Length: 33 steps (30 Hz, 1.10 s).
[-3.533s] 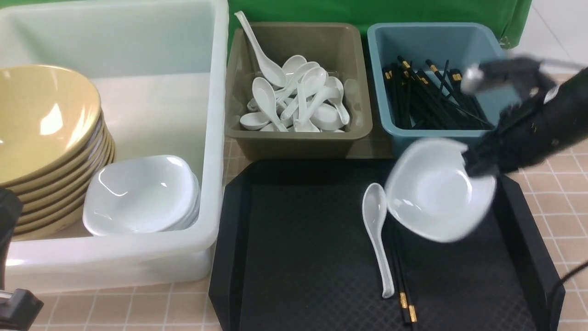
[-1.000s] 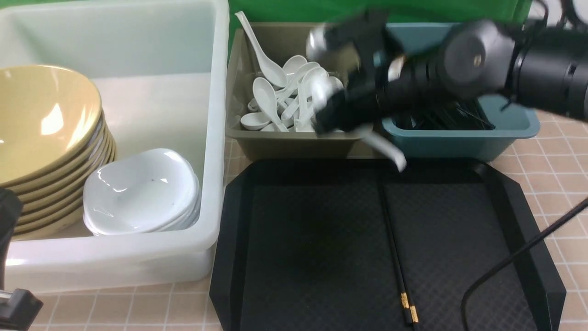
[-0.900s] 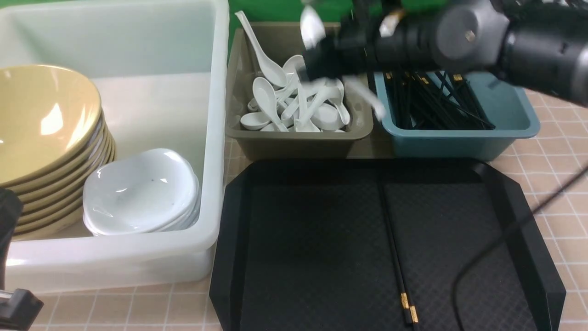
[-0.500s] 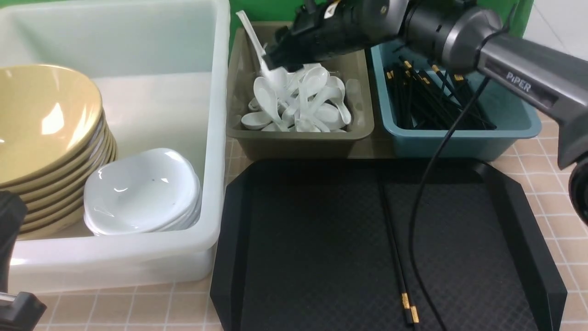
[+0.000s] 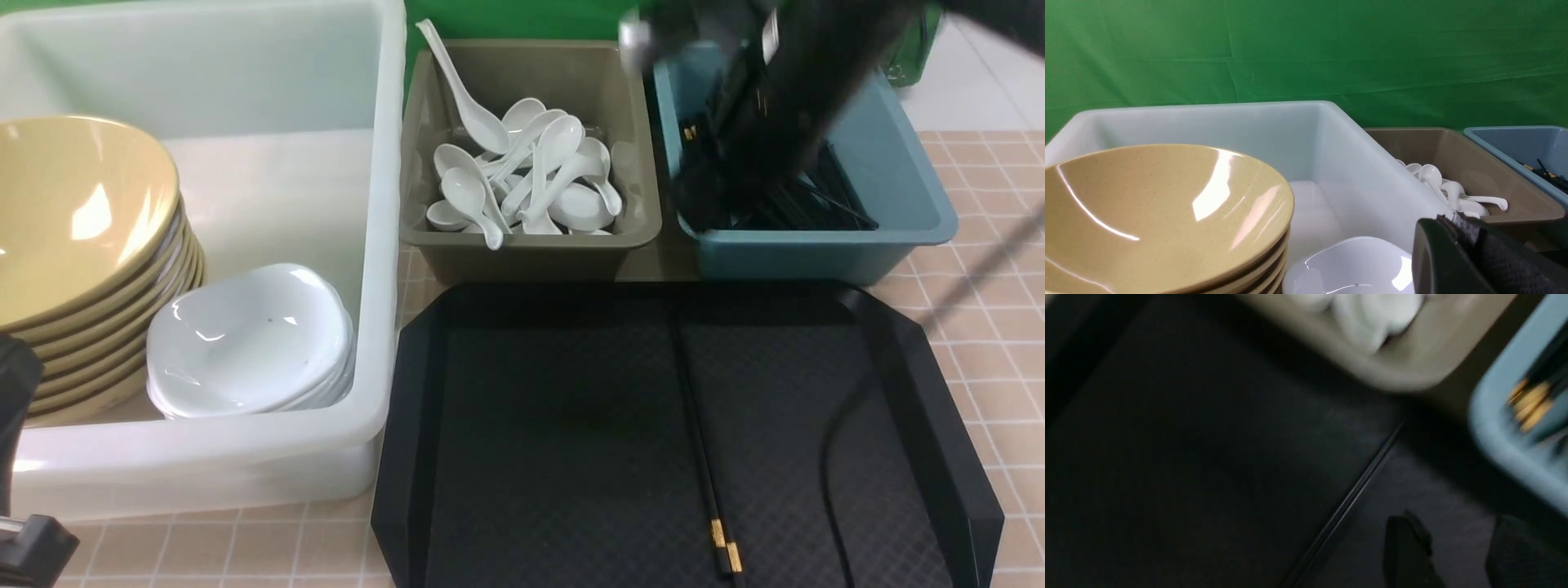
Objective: On brown table put chopsticks spoon bowls plates into blue grey white boxes.
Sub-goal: 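Grasp the chopsticks with the right gripper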
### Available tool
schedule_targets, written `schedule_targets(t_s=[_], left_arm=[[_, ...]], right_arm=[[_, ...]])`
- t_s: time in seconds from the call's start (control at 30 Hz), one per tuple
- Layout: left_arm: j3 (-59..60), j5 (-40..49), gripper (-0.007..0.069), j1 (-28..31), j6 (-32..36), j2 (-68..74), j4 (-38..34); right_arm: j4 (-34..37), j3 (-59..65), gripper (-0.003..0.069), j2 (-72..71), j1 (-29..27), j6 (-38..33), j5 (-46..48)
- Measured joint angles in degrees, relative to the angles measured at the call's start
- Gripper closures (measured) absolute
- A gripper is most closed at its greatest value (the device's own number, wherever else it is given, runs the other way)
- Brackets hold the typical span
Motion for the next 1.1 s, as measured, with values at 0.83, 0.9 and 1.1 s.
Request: schedule_targets(t_s=[0.83,0.9,1.1], left_arm=[[0.0,1.4,0.0631,0.0,0.0,0.0,-0.4],[0.0,1.4,0.0631,0.0,0.0,0.0,-0.4],[0.0,1.4,0.0631,0.0,0.0,0.0,-0.4]], right_arm=[[-1.0,26.5,0.0421,3.0,7.4,7.9,-17.8],[-1.0,26.4,0.0498,3.0,7.4,5.9,-17.7],[-0.6,26.6,0.0506,1.8,7.4,2.2,-17.2]])
